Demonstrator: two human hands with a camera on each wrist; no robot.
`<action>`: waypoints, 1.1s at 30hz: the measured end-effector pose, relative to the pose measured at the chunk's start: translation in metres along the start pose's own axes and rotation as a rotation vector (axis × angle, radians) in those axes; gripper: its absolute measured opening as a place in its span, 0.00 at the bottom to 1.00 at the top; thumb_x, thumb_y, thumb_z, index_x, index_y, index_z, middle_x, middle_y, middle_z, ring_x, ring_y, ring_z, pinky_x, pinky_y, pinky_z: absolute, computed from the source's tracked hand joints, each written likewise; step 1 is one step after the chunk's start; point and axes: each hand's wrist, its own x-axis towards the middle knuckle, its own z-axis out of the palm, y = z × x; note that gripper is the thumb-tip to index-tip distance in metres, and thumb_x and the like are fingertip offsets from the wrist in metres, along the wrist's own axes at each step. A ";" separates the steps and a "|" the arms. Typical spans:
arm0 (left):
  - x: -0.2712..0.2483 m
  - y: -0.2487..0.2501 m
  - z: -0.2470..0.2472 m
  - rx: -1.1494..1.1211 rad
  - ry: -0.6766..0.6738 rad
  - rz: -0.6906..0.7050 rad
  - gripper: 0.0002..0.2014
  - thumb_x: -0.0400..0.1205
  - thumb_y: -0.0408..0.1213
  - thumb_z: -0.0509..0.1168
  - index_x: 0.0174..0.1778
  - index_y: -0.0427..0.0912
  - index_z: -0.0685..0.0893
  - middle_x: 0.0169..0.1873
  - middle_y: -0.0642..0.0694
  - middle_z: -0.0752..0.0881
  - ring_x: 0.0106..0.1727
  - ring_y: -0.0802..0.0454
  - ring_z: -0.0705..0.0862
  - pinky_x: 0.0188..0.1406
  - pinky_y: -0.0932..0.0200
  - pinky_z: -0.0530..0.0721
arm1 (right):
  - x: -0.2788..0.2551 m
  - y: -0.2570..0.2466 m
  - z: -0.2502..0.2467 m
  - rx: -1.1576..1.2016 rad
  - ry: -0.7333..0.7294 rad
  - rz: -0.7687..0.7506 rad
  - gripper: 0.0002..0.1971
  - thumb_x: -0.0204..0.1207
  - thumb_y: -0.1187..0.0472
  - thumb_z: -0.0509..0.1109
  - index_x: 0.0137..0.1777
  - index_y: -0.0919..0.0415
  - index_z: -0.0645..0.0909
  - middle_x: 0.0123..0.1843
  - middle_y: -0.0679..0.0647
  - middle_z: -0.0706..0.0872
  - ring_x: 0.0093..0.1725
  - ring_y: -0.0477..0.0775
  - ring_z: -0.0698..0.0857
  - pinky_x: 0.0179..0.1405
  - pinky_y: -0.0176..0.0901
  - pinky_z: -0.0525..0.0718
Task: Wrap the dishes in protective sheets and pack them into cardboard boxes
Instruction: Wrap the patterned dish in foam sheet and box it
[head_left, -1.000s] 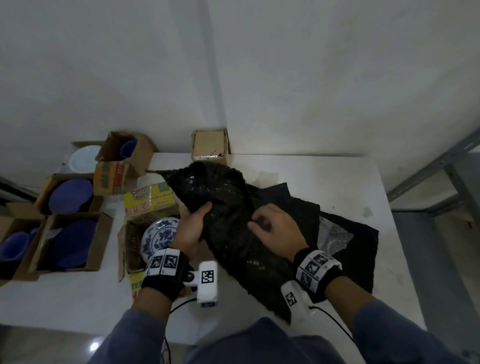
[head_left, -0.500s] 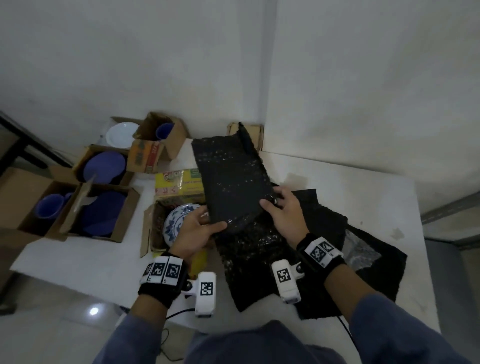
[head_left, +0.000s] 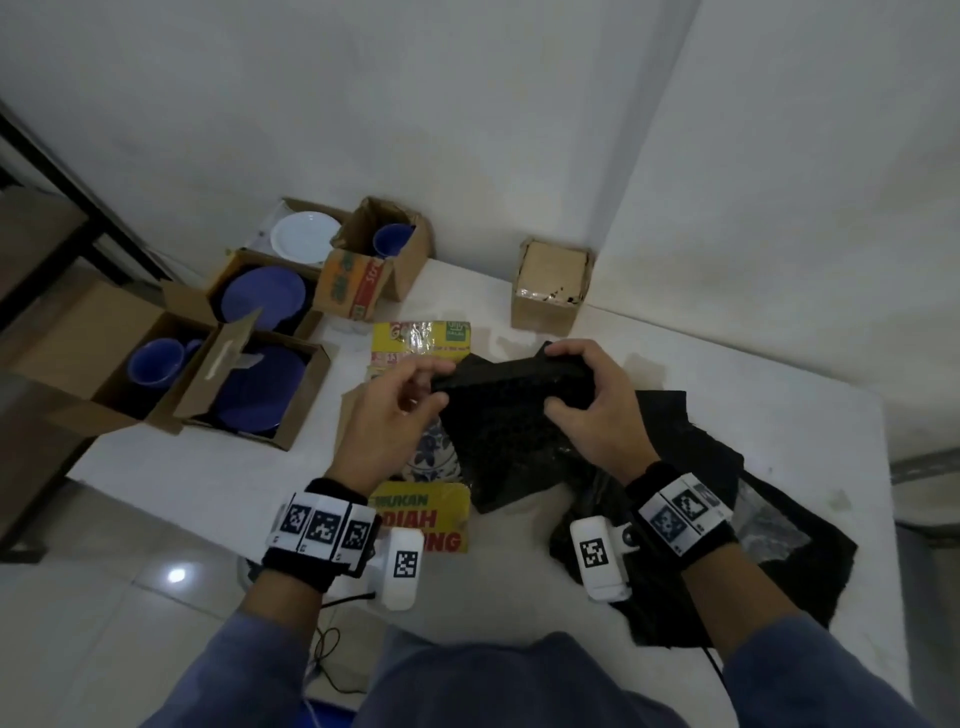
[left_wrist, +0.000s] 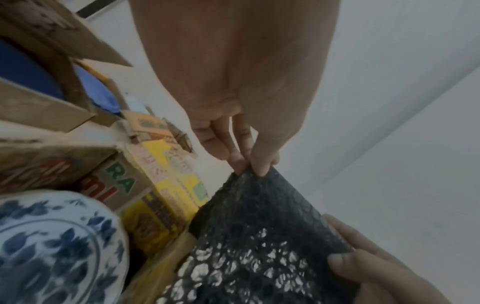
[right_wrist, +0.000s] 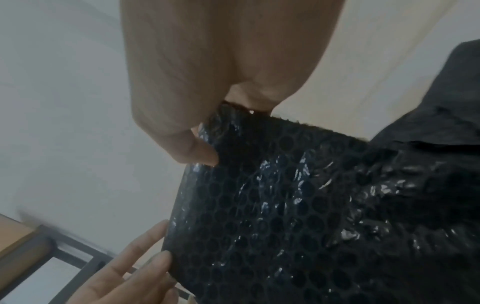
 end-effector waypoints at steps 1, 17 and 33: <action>0.004 0.005 -0.005 -0.008 -0.002 0.014 0.14 0.83 0.26 0.67 0.61 0.48 0.83 0.39 0.68 0.79 0.44 0.57 0.82 0.45 0.66 0.79 | 0.004 -0.006 0.001 -0.001 0.020 -0.012 0.23 0.68 0.74 0.76 0.62 0.59 0.80 0.57 0.50 0.86 0.59 0.49 0.85 0.64 0.49 0.85; 0.060 0.054 -0.060 0.101 -0.002 0.204 0.12 0.78 0.37 0.76 0.56 0.55 0.88 0.47 0.58 0.89 0.49 0.58 0.86 0.51 0.58 0.86 | 0.040 -0.071 -0.008 -0.149 0.170 -0.056 0.07 0.72 0.61 0.81 0.49 0.56 0.91 0.43 0.46 0.92 0.44 0.43 0.89 0.47 0.40 0.86; 0.062 0.046 -0.026 -0.289 -0.197 -0.145 0.15 0.78 0.39 0.75 0.60 0.43 0.86 0.57 0.50 0.91 0.59 0.54 0.89 0.65 0.45 0.85 | 0.044 -0.070 -0.002 0.301 0.402 0.141 0.11 0.82 0.56 0.73 0.54 0.66 0.82 0.41 0.60 0.89 0.39 0.53 0.85 0.43 0.52 0.85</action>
